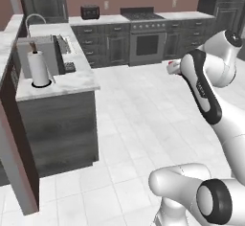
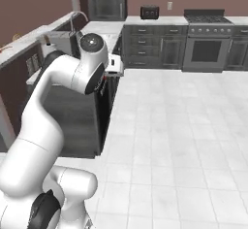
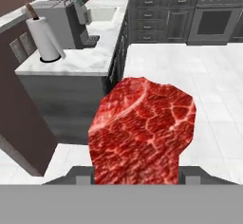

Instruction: Take the cheese, steak, and corn from the fridge and place them on the plate on the dining counter to create an appetizer plate.

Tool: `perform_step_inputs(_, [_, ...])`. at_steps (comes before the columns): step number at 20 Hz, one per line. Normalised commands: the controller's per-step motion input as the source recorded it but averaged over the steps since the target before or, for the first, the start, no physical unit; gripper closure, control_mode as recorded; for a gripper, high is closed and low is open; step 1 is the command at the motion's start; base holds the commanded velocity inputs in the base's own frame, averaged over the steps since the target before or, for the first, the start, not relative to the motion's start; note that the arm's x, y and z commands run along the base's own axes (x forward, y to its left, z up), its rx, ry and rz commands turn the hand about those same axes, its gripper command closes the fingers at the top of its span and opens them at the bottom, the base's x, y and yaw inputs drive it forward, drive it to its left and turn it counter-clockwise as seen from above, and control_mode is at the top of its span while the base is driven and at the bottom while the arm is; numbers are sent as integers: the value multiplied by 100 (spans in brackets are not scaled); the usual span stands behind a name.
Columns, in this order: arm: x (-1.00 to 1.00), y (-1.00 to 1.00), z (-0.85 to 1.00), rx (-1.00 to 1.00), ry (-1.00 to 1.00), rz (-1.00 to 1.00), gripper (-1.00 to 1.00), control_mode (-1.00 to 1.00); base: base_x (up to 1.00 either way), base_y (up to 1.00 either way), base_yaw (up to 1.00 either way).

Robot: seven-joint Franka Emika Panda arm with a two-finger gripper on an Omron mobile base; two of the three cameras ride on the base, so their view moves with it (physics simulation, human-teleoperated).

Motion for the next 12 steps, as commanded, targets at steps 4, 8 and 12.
perform_step_inputs(4, [0, 0, 0, 0, 0, 0, 100, 100, 0, 100, 0])
perform_step_inputs(8, [0, 0, 0, 0, 0, 0, 100, 100, 0, 100, 0])
perform_step_inputs(12, [0, 0, 0, 0, 0, 0, 100, 100, 0, 100, 0])
